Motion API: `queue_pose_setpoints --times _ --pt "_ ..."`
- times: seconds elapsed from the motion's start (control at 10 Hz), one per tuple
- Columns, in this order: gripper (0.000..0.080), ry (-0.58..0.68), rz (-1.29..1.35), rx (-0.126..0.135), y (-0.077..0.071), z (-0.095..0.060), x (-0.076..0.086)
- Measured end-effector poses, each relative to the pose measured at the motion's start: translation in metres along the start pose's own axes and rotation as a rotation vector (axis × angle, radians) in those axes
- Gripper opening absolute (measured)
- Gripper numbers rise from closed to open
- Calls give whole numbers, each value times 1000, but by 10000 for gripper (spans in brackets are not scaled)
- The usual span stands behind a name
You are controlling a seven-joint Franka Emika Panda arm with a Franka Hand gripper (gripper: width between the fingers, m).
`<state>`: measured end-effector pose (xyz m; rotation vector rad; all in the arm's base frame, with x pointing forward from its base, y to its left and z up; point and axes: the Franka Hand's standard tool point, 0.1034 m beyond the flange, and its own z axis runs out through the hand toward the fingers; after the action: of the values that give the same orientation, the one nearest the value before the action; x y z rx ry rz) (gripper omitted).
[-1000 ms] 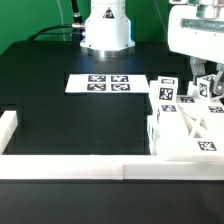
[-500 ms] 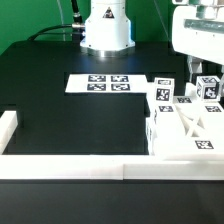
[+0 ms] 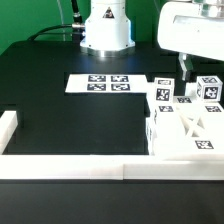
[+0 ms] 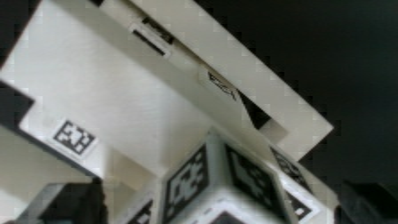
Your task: Assemble chair
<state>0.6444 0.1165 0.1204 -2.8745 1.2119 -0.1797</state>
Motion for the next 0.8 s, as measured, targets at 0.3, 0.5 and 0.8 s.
queue_pose_setpoints --times 0.3,0.5,0.8 --pt "649 1 -268 -4 3 2 5" --pt "649 8 -404 -9 3 1 5" --pt "649 10 -551 -9 5 2 7"
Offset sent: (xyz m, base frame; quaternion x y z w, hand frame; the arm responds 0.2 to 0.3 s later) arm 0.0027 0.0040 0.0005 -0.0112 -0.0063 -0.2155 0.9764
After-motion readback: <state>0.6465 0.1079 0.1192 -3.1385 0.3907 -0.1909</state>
